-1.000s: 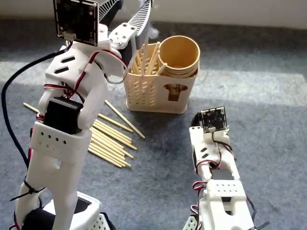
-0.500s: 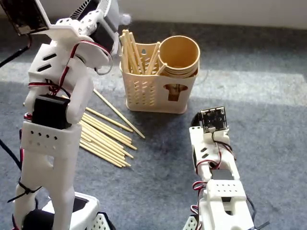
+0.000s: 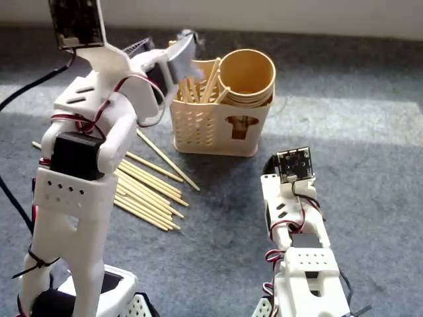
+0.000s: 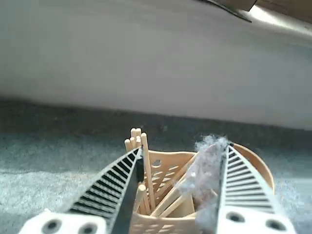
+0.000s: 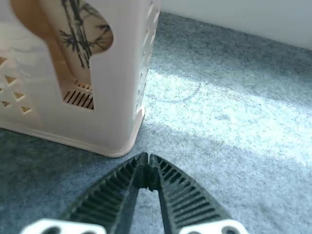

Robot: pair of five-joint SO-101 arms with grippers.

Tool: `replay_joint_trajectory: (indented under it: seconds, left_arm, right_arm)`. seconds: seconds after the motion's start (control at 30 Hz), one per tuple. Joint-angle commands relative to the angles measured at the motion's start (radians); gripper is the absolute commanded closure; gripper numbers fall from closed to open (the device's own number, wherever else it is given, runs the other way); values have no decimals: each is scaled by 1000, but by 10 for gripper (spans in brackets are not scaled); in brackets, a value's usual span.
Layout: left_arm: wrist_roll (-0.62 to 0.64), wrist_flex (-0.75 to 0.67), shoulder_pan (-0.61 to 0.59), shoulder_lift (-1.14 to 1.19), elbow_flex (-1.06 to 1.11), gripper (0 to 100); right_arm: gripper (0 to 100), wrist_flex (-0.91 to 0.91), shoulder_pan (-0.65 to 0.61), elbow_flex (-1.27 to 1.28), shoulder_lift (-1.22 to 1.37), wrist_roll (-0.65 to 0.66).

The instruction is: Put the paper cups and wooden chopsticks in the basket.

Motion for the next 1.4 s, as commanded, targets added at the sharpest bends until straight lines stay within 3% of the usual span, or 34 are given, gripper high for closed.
replay_joint_trajectory:
  seconds: [0.0,0.5,0.87,1.13,1.37]
  left_arm:
    - [-57,9,-21,-13,76,752]
    - [-233,388,-134,-13,202,755]
    - [-483,396,-255,-13,366,755]
    - [-916,396,-249,-13,484,761]
    - [-1284,396,-249,-13,627,853]
  right_arm:
    - [975,-31,-13,-19,-15,8]
    - [975,-31,-13,-19,-15,8]
    - [975,-31,-13,-16,-15,8]
    - [975,-31,-13,-16,-15,8]
    - [975,-31,-13,-16,-15,8]
